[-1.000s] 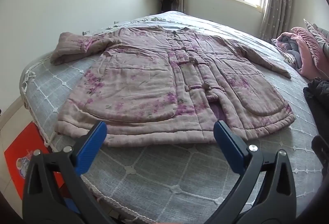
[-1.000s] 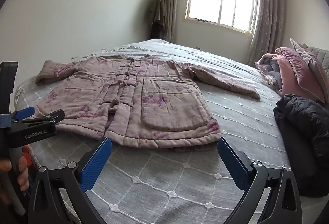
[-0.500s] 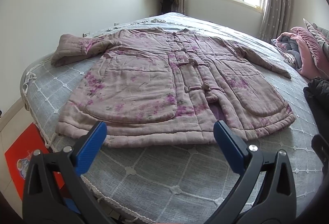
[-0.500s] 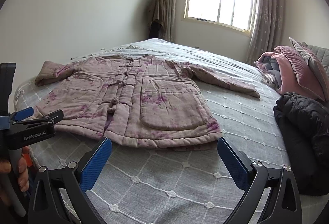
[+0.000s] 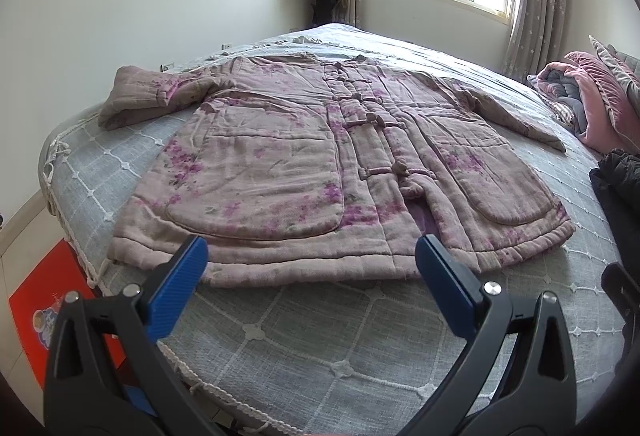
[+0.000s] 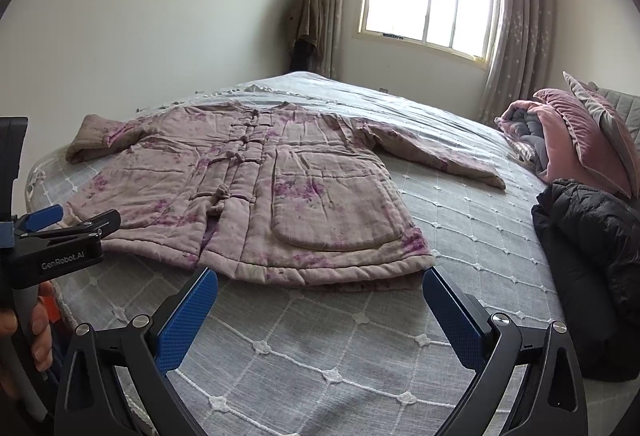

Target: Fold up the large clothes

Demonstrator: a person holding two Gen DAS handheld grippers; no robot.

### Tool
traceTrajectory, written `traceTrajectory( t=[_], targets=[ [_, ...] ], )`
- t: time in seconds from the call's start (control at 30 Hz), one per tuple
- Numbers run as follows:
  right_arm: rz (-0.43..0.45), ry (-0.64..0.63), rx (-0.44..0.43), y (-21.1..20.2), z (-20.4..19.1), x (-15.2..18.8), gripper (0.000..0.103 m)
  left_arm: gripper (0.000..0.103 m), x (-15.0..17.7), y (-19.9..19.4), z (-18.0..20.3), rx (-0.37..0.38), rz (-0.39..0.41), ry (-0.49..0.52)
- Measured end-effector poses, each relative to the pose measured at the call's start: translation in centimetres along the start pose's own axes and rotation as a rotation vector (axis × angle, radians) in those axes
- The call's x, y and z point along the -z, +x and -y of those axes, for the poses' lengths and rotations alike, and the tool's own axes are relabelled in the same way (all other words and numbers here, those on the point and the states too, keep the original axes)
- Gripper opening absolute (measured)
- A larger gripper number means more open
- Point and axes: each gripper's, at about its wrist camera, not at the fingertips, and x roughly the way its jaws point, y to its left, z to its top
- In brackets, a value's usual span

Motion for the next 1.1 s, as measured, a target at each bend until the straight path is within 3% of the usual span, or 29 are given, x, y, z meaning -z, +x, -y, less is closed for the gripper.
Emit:
traceTrajectory(
  t=[0.17,0.4,0.8,0.97,1.1],
  targets=[
    [-0.003,0.014,-0.012,0.2,0.1,0.1,0.103,0.103,0.0,-0.1,0.0,-0.002,0.016,0.006],
    [-0.025,0.052,-0.049,1.2,0.1,0.4,0.103,0.103,0.1,0.2,0.0,0.016,-0.058,-0.003],
    [-0.035,0.069,-0.055,1.1,-1.0,-0.8,0.103,0.103,-0.3,0.0,-1.4,0.056,-0.070,-0.034],
    [-0.011,0.158,-0.142,1.2,0.3,-1.9,0.103,0.103,-1.1,0.0,-4.6,0.040,-0.056,-0.088],
    [-0.050,0.277,-0.137,3.4,3.2,-1.4,0.103,0.103,-1.3,0.8,-8.8,-0.026,-0.061,-0.163]
  ],
)
